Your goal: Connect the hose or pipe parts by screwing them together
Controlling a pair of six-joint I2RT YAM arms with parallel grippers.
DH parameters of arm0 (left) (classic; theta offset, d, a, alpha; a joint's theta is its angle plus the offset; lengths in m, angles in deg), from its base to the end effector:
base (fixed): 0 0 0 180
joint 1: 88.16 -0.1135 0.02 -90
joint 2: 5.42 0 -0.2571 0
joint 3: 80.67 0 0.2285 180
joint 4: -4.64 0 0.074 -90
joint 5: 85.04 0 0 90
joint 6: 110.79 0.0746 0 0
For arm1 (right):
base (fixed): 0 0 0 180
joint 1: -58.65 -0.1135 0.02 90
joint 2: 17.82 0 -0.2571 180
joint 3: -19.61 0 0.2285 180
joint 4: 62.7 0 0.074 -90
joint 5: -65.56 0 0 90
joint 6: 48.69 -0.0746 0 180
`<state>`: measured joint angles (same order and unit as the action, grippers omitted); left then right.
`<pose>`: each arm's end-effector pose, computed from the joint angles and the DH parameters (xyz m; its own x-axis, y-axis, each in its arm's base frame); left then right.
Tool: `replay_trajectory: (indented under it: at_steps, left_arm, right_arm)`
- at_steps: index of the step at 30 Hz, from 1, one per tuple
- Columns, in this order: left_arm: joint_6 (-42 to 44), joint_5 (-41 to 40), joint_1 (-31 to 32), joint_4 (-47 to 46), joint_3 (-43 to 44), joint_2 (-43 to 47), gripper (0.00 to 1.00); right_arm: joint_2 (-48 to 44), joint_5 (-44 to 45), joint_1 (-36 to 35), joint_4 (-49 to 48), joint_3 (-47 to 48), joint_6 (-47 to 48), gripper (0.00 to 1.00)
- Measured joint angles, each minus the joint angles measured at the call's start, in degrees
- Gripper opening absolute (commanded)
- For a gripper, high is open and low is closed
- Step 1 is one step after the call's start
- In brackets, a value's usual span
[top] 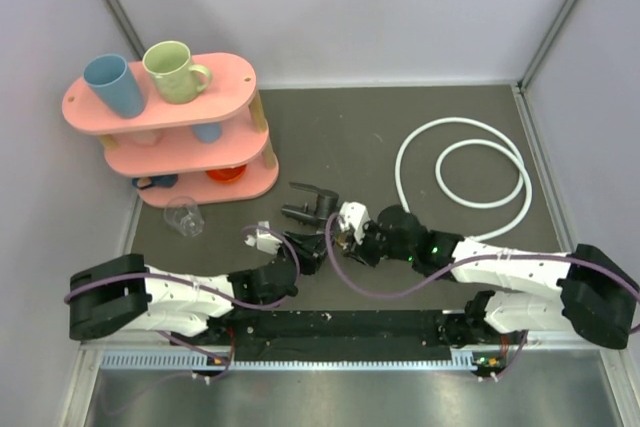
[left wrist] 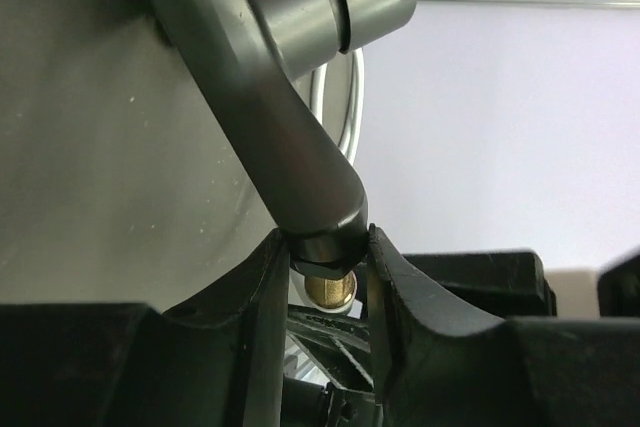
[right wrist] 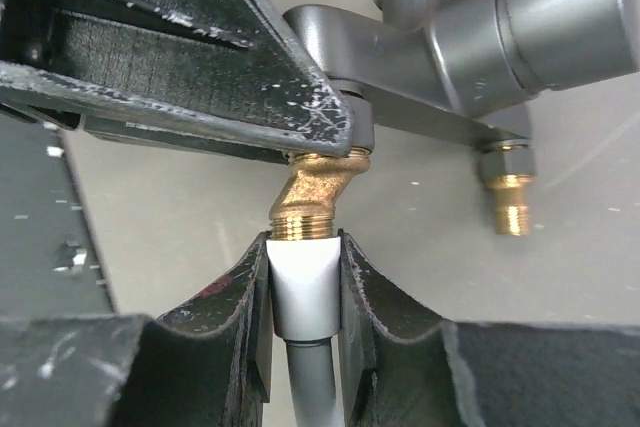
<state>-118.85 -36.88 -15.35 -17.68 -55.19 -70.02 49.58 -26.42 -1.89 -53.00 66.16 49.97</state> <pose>0.1099 -0.1869 0.1641 -0.5059 -0.8608 -0.0567 -0.1579 0.1570 -0.9749 0.1269 0.2300 0.1940 -0.1139 -0.5076 -0.8540 -0.9124 0.3937 -0.1123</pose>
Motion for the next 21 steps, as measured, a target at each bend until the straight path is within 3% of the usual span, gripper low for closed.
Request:
replay_trajectory:
  at_steps: [5, 10, 12, 15, 17, 21]
  left_arm:
    - [2.0, 0.5, 0.0, -4.9, 0.0, -2.1, 0.0]
    - [3.9, 0.5, 0.3, -6.2, 0.0, -3.7, 0.0]
    - [4.0, 0.2, 0.4, -6.7, 0.0, -4.2, 0.0]
    - [4.1, 0.2, 0.4, -7.2, 0.0, -4.9, 0.0]
    - [4.1, 0.2, 0.5, -7.0, 0.0, -4.9, 0.0]
    - [3.7, 0.0, 0.5, -3.9, 0.4, -4.7, 0.0]
  right_arm:
    - [1.2, -25.2, 12.7, -0.6, 0.0, -8.0, 0.0]
    - [5.7, -36.3, 17.2, -1.4, 0.6, -14.3, 0.0]
    - [6.9, -38.9, 18.4, -2.2, 0.6, -16.7, 0.22]
    - [7.2, -39.4, 19.0, -1.7, 0.7, -18.2, 0.44]
    - [7.0, -38.0, 19.0, -0.6, 0.9, -18.4, 0.55]
    - [1.2, -29.9, 18.9, 3.7, 0.9, -17.0, 0.68]
